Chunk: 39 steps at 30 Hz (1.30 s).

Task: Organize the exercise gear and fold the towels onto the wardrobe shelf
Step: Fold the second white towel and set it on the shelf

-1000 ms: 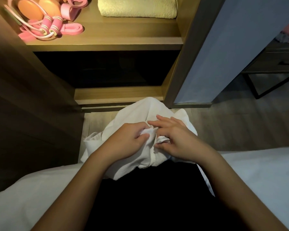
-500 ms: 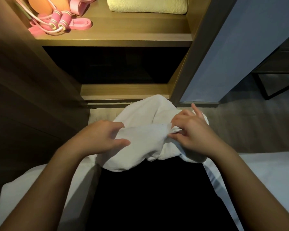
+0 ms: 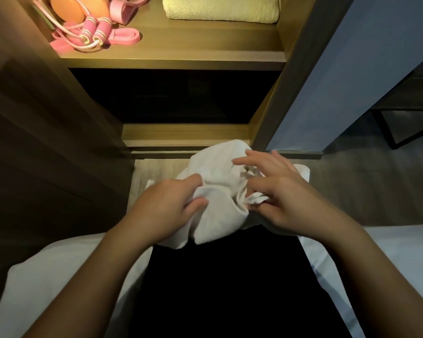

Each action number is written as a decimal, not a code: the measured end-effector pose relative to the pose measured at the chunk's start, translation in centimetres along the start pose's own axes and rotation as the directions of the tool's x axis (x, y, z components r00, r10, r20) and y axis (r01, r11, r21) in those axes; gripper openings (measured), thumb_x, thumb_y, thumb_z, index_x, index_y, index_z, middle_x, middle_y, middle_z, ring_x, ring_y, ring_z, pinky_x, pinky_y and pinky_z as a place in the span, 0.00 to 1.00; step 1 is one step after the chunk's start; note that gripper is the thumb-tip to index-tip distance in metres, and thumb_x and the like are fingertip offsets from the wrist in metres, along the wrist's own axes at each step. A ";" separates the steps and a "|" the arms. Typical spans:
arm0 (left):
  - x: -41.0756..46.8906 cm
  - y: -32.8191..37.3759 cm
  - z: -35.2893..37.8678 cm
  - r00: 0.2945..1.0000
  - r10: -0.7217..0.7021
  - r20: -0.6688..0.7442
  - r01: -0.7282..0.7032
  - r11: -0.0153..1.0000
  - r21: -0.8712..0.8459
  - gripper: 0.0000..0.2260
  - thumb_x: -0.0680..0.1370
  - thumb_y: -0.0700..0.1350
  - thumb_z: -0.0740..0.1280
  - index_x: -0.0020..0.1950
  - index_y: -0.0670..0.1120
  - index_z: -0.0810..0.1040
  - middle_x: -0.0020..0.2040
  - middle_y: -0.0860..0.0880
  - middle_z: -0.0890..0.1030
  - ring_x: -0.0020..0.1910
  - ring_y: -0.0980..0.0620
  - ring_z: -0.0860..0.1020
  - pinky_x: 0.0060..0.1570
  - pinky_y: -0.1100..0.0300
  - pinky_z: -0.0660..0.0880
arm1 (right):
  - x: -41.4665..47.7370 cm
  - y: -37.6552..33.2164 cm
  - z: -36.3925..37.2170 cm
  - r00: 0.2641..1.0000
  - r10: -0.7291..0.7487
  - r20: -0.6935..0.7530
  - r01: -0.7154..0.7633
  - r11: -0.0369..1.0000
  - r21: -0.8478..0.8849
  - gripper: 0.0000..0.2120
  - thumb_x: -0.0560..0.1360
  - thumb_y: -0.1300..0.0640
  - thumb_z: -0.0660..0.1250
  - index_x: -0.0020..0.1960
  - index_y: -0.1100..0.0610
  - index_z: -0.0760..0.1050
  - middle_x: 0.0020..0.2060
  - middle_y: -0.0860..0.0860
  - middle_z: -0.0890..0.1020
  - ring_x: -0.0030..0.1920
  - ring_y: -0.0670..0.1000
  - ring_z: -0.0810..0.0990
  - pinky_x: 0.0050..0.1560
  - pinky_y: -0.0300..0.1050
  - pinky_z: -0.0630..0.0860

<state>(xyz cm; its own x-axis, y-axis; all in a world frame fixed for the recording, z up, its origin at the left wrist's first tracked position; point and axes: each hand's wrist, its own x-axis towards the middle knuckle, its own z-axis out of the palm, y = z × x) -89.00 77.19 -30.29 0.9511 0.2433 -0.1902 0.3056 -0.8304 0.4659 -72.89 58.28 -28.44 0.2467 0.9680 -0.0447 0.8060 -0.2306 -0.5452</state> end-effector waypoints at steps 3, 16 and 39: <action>0.5 0.8 -0.3 0.991 -0.070 -0.111 0.071 0.997 0.003 0.05 0.79 0.54 0.62 0.52 0.56 0.69 0.37 0.58 0.73 0.36 0.59 0.72 0.31 0.62 0.64 | -0.4 -0.9 -0.9 1.000 -0.004 0.009 0.004 1.000 0.025 0.06 0.73 0.55 0.70 0.40 0.46 0.75 0.68 0.43 0.72 0.74 0.45 0.62 0.76 0.54 0.53; 1.8 4.7 -4.9 0.930 -0.112 -0.349 0.113 0.993 -0.018 0.08 0.79 0.50 0.63 0.56 0.50 0.77 0.41 0.49 0.78 0.42 0.46 0.77 0.43 0.51 0.76 | 0.7 -2.3 -1.4 0.964 -0.064 -0.257 0.109 0.980 0.165 0.09 0.74 0.55 0.72 0.38 0.58 0.78 0.73 0.50 0.68 0.77 0.49 0.58 0.71 0.58 0.63; -1.9 -0.9 -2.6 0.995 -0.039 0.093 0.078 0.881 -0.467 0.16 0.75 0.57 0.68 0.43 0.44 0.81 0.37 0.47 0.80 0.37 0.48 0.78 0.37 0.59 0.69 | 0.7 1.6 1.6 0.984 0.160 -0.078 -0.161 0.987 0.000 0.06 0.73 0.52 0.72 0.39 0.49 0.77 0.39 0.39 0.74 0.43 0.42 0.70 0.61 0.47 0.62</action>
<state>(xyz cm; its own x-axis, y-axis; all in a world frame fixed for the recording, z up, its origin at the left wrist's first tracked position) -90.96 78.79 -28.10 0.9303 0.2277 -0.2876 0.3641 -0.4789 0.7988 -72.32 58.72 -30.65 0.4142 0.9078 -0.0660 0.7558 -0.3834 -0.5308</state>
